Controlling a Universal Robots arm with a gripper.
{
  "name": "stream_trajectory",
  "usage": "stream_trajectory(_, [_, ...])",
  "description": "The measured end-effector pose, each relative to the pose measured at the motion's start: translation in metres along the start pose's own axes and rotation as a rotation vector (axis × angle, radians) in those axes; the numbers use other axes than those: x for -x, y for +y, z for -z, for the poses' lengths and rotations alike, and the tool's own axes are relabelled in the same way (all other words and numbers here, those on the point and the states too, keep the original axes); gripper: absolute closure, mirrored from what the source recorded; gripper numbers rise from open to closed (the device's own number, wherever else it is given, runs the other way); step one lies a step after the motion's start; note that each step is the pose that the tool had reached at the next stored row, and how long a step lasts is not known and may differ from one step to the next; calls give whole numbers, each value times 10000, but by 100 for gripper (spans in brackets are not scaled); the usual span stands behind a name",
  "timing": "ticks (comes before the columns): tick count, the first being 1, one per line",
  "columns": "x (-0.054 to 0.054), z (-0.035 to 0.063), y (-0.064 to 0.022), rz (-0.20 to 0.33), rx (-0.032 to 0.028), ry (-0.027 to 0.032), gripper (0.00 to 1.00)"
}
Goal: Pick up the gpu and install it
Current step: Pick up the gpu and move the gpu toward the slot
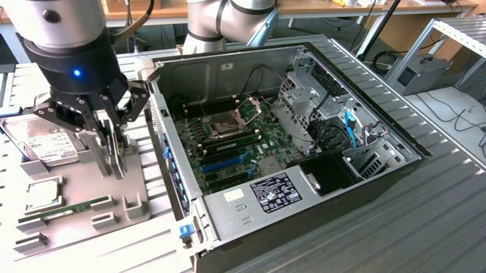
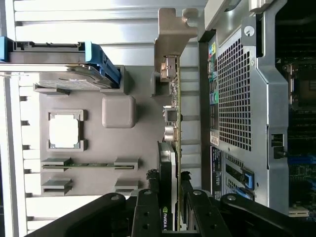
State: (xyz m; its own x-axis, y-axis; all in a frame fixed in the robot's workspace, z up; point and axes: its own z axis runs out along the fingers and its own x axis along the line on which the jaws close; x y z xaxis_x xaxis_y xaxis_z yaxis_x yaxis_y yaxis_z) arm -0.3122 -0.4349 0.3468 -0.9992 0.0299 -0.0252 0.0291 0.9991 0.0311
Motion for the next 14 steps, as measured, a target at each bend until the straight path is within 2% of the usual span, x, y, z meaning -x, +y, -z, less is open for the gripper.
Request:
stream_trajectory(5, [5, 200, 7, 1, -12, -8, 73])
stream_trajectory(14, [13, 498, 20, 1, -32, -18, 73])
